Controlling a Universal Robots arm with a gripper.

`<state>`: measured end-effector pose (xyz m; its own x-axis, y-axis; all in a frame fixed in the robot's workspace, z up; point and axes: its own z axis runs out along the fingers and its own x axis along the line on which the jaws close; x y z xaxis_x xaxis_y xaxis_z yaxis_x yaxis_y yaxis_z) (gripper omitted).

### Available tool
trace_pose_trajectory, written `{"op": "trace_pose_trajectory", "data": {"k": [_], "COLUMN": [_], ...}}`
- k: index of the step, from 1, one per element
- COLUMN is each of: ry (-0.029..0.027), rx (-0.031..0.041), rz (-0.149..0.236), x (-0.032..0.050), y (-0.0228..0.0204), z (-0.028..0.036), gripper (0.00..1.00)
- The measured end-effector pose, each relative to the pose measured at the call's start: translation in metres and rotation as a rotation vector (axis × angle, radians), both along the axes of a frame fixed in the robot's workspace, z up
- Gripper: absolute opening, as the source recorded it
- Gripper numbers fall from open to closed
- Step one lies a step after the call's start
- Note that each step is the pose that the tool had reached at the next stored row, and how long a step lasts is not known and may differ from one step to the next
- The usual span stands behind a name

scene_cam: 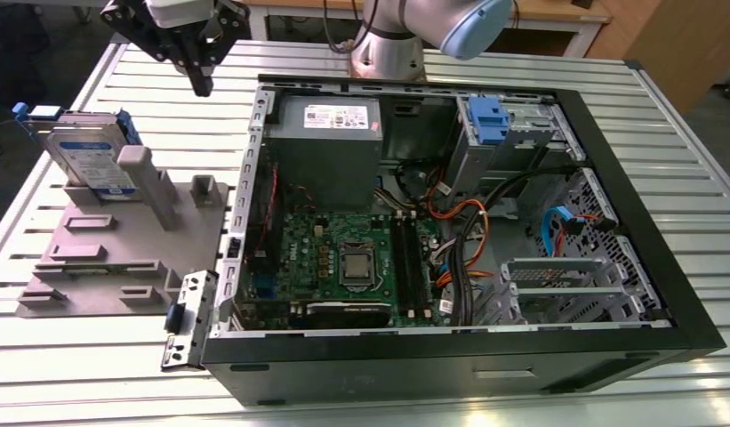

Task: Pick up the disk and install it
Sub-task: 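Reach for the disk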

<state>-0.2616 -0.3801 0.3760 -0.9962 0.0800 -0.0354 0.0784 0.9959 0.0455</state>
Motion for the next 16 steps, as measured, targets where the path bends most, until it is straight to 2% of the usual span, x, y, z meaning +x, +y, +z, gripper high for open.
{"op": "trace_pose_trajectory", "data": {"k": [16], "ry": [0.0001], "rx": [-0.0001], "rz": [0.0], "x": [-0.0091], "y": [0.0004], "z": [0.0], "gripper": [0.11]}}
